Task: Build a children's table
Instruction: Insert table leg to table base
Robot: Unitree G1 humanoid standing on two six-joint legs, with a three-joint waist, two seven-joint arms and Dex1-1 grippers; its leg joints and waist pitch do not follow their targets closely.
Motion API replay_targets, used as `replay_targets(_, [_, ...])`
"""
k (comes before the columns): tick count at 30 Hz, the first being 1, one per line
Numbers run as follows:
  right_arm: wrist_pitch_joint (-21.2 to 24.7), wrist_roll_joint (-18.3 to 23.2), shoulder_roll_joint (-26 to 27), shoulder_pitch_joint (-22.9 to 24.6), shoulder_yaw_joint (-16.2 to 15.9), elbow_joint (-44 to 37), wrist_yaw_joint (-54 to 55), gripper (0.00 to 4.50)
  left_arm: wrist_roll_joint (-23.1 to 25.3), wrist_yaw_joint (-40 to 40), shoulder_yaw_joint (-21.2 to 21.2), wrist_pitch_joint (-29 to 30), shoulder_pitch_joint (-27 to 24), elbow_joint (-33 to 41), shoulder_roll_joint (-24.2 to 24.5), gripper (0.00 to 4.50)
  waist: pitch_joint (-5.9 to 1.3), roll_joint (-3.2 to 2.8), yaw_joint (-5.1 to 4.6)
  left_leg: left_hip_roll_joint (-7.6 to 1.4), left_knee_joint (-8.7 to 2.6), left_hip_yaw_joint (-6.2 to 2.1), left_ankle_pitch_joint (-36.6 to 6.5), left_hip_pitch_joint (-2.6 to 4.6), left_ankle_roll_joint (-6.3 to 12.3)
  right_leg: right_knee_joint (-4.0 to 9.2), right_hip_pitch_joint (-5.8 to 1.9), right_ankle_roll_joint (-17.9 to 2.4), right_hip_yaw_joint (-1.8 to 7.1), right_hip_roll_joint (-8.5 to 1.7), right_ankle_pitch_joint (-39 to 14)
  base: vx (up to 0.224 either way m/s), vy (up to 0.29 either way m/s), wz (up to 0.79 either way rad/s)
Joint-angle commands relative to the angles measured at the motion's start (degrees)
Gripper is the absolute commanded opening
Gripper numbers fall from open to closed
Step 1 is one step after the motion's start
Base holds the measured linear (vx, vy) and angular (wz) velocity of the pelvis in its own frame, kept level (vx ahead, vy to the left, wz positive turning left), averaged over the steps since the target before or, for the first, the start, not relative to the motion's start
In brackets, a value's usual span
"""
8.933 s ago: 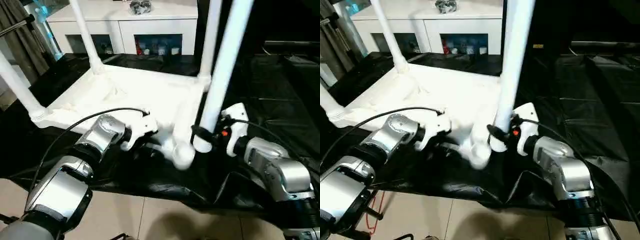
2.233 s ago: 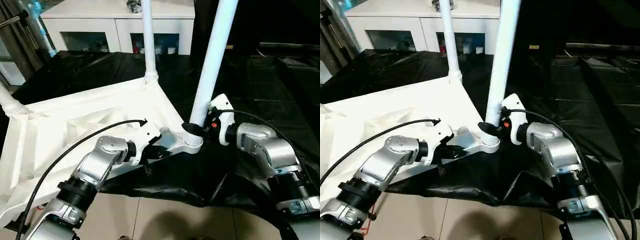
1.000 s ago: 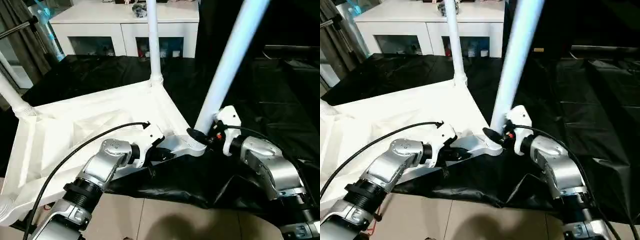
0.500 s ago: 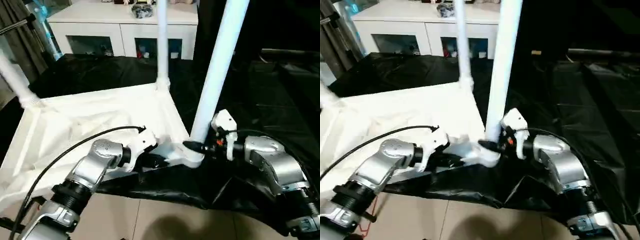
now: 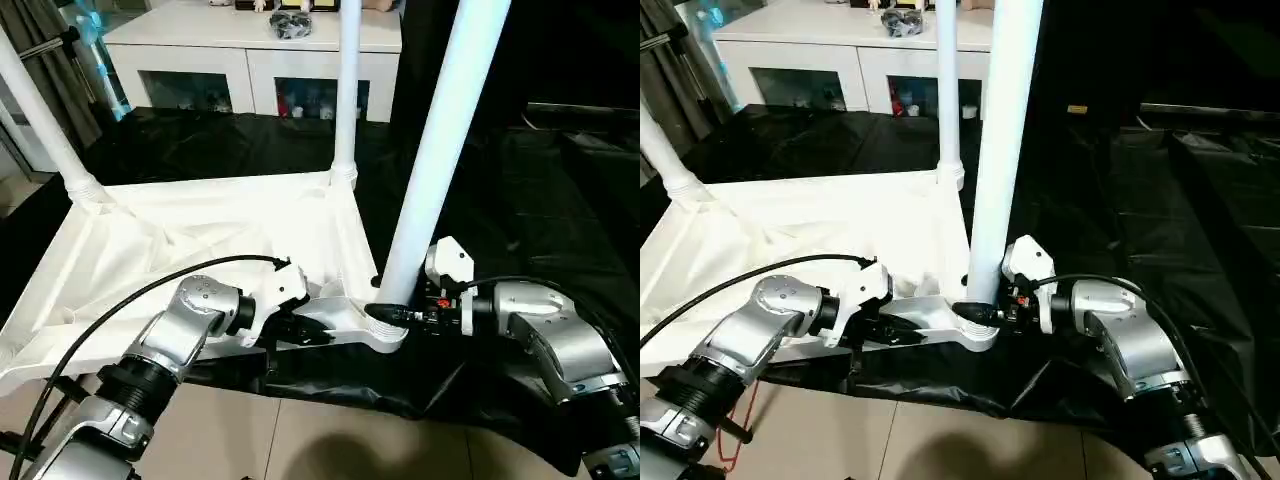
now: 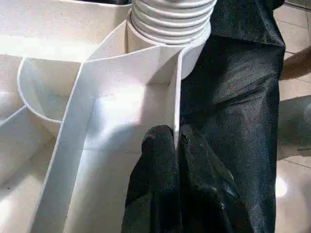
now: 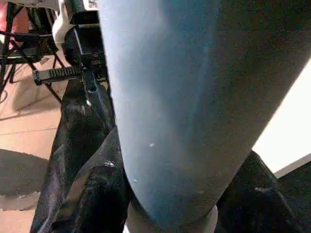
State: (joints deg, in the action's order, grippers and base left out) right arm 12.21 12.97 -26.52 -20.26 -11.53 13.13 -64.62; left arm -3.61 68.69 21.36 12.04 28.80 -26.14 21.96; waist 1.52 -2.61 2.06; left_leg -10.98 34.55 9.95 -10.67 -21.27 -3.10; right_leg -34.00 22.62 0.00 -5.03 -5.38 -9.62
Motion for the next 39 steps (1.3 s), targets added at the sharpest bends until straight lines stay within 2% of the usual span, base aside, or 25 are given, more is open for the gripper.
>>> replay_targets(1, [1.8,-2.0,1.3,2.7,-5.4,4.0,-2.3,1.88,-0.6,-1.3,-1.8,-1.3,3.3,0.1,-0.9,0.0,-2.41,0.89,-0.24,-1.88,-4.81,-0.68,-19.4,0.55,1.65,5.15,-2.11,-9.6,2.45,-2.97,-24.6,0.0,0.0,0.0])
replay_targets(2, [1.6,-2.5,2.6,1.8,-4.3,5.9,0.5,1.88,-0.7,-2.1,-2.3,-1.0,3.6,-0.5,-1.4,0.0,-2.34,0.79,-0.29,-1.88,-4.83,-0.69,-19.8,0.58,1.62,5.21,-2.0,-9.6,2.45,-3.02,-25.4,0.0,0.0,0.0])
replay_targets(3, [1.4,-2.9,3.4,1.3,-3.6,7.2,2.7,1.88,-0.8,-2.8,-2.7,-0.7,3.8,-0.8,-1.8,0.0,-2.09,0.88,-0.48,-1.77,-4.89,-0.79,-21.6,0.84,1.13,5.65,-1.81,-8.6,2.28,-2.99,-29.0,0.0,0.0,0.0])
replay_targets(4, [1.4,-3.1,3.7,1.0,-3.4,7.6,3.4,1.88,-0.8,-3.1,-2.8,-0.6,3.9,-0.9,-2.0,0.0,-2.09,0.88,-0.48,-1.77,-4.89,-0.79,-21.6,0.84,1.13,5.65,-1.81,-8.6,2.28,-2.99,-29.0,0.0,0.0,0.0])
replay_targets(5, [1.2,-4.0,5.2,-0.2,-2.1,10.4,7.8,1.88,-1.0,-5.0,-3.6,0.2,4.6,-1.6,-3.0,0.0,-1.87,1.01,-0.77,-1.6,-4.76,-0.89,-23.8,1.31,0.26,6.17,-1.31,-7.4,2.04,-3.03,-33.4,0.0,0.0,0.0])
replay_targets(6, [0.9,-4.8,6.4,-1.2,-1.1,12.7,11.5,1.88,-1.1,-7.1,-4.4,1.1,5.4,-2.3,-4.0,0.0,-1.81,1.13,-0.95,-1.56,-4.71,-0.96,-24.3,1.32,-0.15,6.29,-1.16,-6.9,1.98,-3.14,-34.9,0.0,0.0,0.0])
replay_targets(7, [0.9,-4.9,6.5,-1.3,-1.1,12.8,11.7,1.88,-1.1,-7.2,-4.4,1.2,5.5,-2.4,-4.1,0.0,-1.72,1.14,-1.32,-1.34,-4.6,-1.21,-25.3,1.28,-0.8,6.69,-1.24,-5.5,1.5,-3.09,-37.6,0.0,0.0,0.0])
replay_targets(8, [0.8,-5.5,7.9,-2.1,-0.2,14.9,15.3,1.88,-0.9,-10.5,-5.5,2.2,6.7,-3.6,-5.4,0.0,-1.68,0.99,-1.65,-1.37,-4.64,-1.41,-26.4,1.56,-1.07,7.08,-1.08,-4.5,1.22,-3.1,-38.8,-0.052,0.007,-0.03])
replay_targets(10, [1.8,-5.5,9.6,-3.1,0.9,17.3,18.7,1.88,-0.5,-14.3,-6.4,3.4,8.4,-5.1,-7.1,0.0,-1.59,1.0,-2.51,-1.4,-4.71,-1.69,-28.2,1.59,-1.03,7.41,-1.18,-4.2,0.63,-3.07,-38.7,0.0,0.0,0.0])
replay_targets(12, [2.8,-5.5,11.1,-4.1,1.7,19.6,21.1,1.88,-0.1,-17.6,-7.2,4.8,9.9,-6.3,-8.5,0.0,-1.59,0.84,-2.88,-1.34,-4.69,-1.83,-29.6,1.82,-0.96,7.8,-1.13,-4.0,0.18,-3.01,-38.5,0.0,0.0,0.0])
replay_targets(13, [2.6,-6.1,12.5,-5.4,1.8,22.5,23.6,1.88,0.4,-21.4,-8.0,7.2,11.2,-7.2,-10.0,0.0,-1.36,0.28,-3.03,-1.37,-4.74,-1.98,-31.0,2.0,-1.13,8.0,-1.05,-4.0,-0.14,-2.98,-38.6,0.0,0.0,0.0])
replay_targets(14, [2.5,-6.5,13.3,-6.3,2.0,24.4,25.3,1.88,0.7,-23.7,-8.4,8.7,11.9,-7.6,-10.9,0.0,-1.43,0.49,-3.52,-1.44,-4.74,-2.1,-32.4,2.28,-1.28,8.17,-1.15,-3.9,-0.55,-2.92,-37.9,0.0,0.0,0.0])
replay_targets(15, [2.3,-6.7,14.1,-7.3,2.4,26.4,26.9,1.88,1.2,-26.1,-8.7,9.8,12.5,-8.1,-11.7,0.0,-1.49,-0.21,-3.7,-1.52,-5.07,-2.31,-32.7,2.03,-1.22,8.0,-1.65,-4.3,-0.6,-2.99,-35.9,0.0,0.0,0.0])
replay_targets(17, [3.1,-5.9,16.5,-9.6,4.3,30.4,30.7,1.88,1.4,-30.0,-9.5,11.7,13.2,-8.5,-14.0,0.0,-1.36,-0.13,-4.19,-1.7,-5.53,-2.55,-34.7,1.85,-1.29,8.08,-1.89,-4.3,-0.84,-2.85,-34.4,0.0,0.0,0.0])
replay_targets(18, [3.4,-5.5,17.4,-10.4,5.0,31.8,32.1,1.88,1.3,-31.1,-9.8,12.4,13.3,-8.5,-14.9,0.0,-1.32,-0.1,-4.37,-1.8,-5.54,-2.44,-35.3,2.04,-1.34,8.09,-1.77,-4.8,-0.79,-2.96,-34.1,0.0,0.0,0.0])
replay_targets(20, [4.5,-4.7,19.3,-12.2,6.4,34.8,34.4,1.88,1.3,-32.7,-9.8,13.7,13.2,-8.2,-16.7,0.0,-1.29,-0.55,-4.82,-1.75,-5.57,-2.51,-36.1,2.02,-1.21,8.22,-2.03,-5.4,-1.23,-3.23,-32.8,0.0,0.0,0.0])
replay_targets(21, [4.6,-4.9,19.7,-12.7,6.4,35.5,34.7,1.88,1.9,-33.1,-9.3,13.5,13.1,-8.2,-16.9,0.0,-1.23,-0.38,-5.03,-1.59,-5.52,-2.39,-36.5,2.13,-1.1,8.51,-1.89,-5.4,-1.52,-3.21,-32.7,0.0,0.0,0.0])
replay_targets(23, [4.8,-5.4,20.3,-13.5,6.5,37.1,35.1,1.88,2.7,-33.4,-8.5,13.4,12.9,-8.2,-17.0,0.0,-1.34,-0.06,-5.43,-1.38,-5.33,-2.32,-35.8,2.06,-0.82,8.47,-1.8,-5.6,-1.48,-3.58,-33.3,0.0,0.0,0.0])
replay_targets(24, [4.8,-5.5,20.5,-13.9,6.5,37.5,35.0,1.88,2.7,-33.2,-8.4,13.2,12.9,-8.3,-16.9,0.0,-1.29,-0.28,-5.47,-1.36,-5.32,-2.32,-35.6,2.01,-0.69,8.47,-1.82,-5.5,-1.45,-3.64,-33.6,0.0,0.0,0.0])
replay_targets(29, [4.2,-6.1,21.5,-15.9,6.9,40.1,34.7,1.88,3.2,-33.0,-8.1,13.1,13.0,-7.9,-16.5,0.0,-1.2,-0.28,-5.95,-1.48,-5.44,-2.44,-35.9,1.82,-0.7,8.41,-1.7,-5.4,-1.35,-3.75,-34.7,0.0,0.0,0.0])
replay_targets(34, [3.1,-7.6,21.8,-17.4,6.0,41.7,33.8,1.88,3.6,-32.6,-7.5,12.6,13.0,-7.6,-16.1,0.0,-0.89,-0.17,-6.59,-1.34,-5.3,-2.55,-38.4,2.3,-1.01,8.95,-1.16,-4.1,-1.89,-3.69,-37.8,0.0,0.0,0.0])
replay_targets(35, [2.9,-7.0,21.7,-17.5,5.9,41.0,31.6,1.88,3.9,-32.0,-7.0,11.4,12.9,-7.5,-15.8,0.0,-0.79,0.04,-6.95,-1.23,-5.22,-2.68,-39.1,2.28,-1.02,9.29,-1.2,-3.0,-2.4,-3.69,-39.5,0.0,0.0,0.0])
replay_targets(37, [2.1,-6.9,21.6,-17.6,6.1,40.7,30.2,1.88,4.1,-31.5,-6.6,10.4,12.7,-7.3,-15.7,0.0,-0.65,-0.16,-7.17,-1.17,-5.02,-2.74,-40.1,2.7,-1.0,9.77,-0.91,-2.2,-2.95,-3.71,-40.6,0.0,0.0,0.0])
replay_targets(38, [1.6,-7.0,21.5,-17.8,6.3,40.7,30.0,2.23,4.1,-31.2,-6.5,10.1,12.6,-7.2,-15.5,0.0,-0.45,-0.81,-7.35,-1.44,-5.27,-3.04,-42.1,3.13,-1.36,9.87,-1.09,-1.9,-3.7,-3.64,-39.5,0.0,0.0,0.0])
replay_targets(39, [1.6,-7.0,21.5,-17.8,6.3,40.7,30.0,2.58,4.1,-31.2,-6.5,10.1,12.6,-7.2,-15.5,0.0,-0.35,-0.91,-7.64,-1.7,-5.74,-3.34,-43.3,2.75,-1.6,9.61,-1.67,-1.9,-4.08,-3.53,-38.1,0.0,0.0,0.0])
